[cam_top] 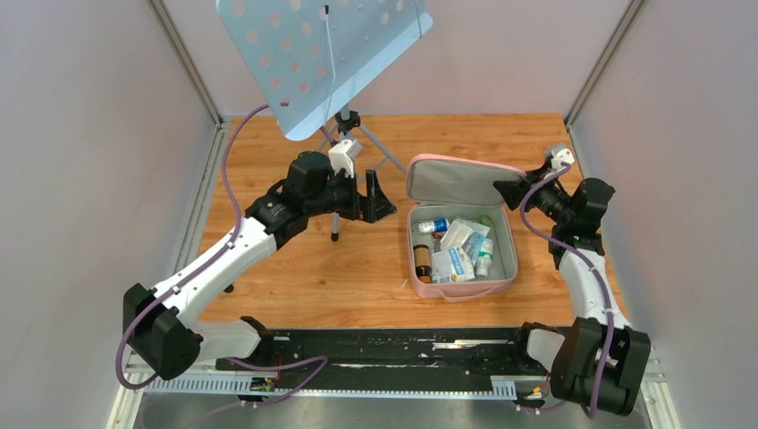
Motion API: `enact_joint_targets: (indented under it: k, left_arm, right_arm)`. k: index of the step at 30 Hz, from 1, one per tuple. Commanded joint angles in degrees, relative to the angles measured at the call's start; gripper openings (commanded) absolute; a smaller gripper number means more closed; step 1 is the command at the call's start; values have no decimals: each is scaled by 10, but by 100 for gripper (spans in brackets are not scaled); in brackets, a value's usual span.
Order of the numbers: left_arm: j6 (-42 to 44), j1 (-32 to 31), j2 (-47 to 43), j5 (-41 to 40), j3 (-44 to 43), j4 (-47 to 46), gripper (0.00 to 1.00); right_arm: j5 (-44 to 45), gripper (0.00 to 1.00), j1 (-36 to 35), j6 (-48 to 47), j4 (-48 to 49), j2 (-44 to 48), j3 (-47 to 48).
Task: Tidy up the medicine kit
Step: Close the medicine box at the center of the board.
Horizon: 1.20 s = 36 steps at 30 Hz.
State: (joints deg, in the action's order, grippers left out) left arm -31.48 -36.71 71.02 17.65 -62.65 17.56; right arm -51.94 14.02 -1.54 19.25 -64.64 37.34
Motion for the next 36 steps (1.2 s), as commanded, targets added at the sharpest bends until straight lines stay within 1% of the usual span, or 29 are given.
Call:
enact_joint_targets:
  k: [1, 3, 4, 7, 8, 11, 12, 13, 15, 16, 20, 23, 27, 31, 34, 36]
  left_arm:
    - [24, -1, -4, 5, -22, 0, 100]
    - [21, -1, -5, 5, -18, 0, 100]
    - [20, -2, -6, 5, -16, 0, 100]
    - [18, -1, -2, 9, -15, 1, 100]
    - [19, -1, 1, 10, -17, 2, 100]
    - [19, -2, 9, 19, -22, 2, 100]
    - [20, -2, 13, 21, -24, 2, 100]
    - [20, -1, 15, 24, -25, 3, 100]
    - [21, -1, 23, 29, -29, 2, 100]
    - [20, -2, 24, 29, -29, 2, 100]
    - [19, -2, 28, 29, -27, -1, 100]
    - [26, -9, 38, 32, -29, 3, 100]
    - [41, -40, 76, 18, -52, 26, 100]
    - [37, -65, 148, 5, -87, 42, 100]
    - [37, -69, 203, -19, -123, 61, 100]
    - [47, -69, 240, -46, -157, 75, 100]
  right_arm:
    - [-12, 46, -2, 10, 25, 70, -10]
    - [1, 50, -2, 30, -1, 106, -15]
    - [9, 54, -2, 40, -15, 125, -20]
    - [35, 57, -2, 57, -68, 197, -38]
    - [46, 60, -2, 59, -85, 229, -45]
    - [97, 76, -2, 85, -113, 325, -67]
    - [111, 84, -2, 86, -127, 355, -70]
    - [126, 87, -2, 91, -141, 385, -70]
    - [141, 97, -2, 96, -185, 437, -67]
    - [141, 100, -2, 101, -207, 459, -65]
    - [123, 100, -2, 110, -296, 504, -36]
    - [133, 100, -3, 158, -368, 472, -1]
    - [163, 100, -6, 229, -470, 375, 59]
    - [269, 100, -6, 258, -582, 277, 103]
    - [373, 100, -6, 303, -637, 252, 103]
    - [409, 100, -6, 346, -665, 252, 95]
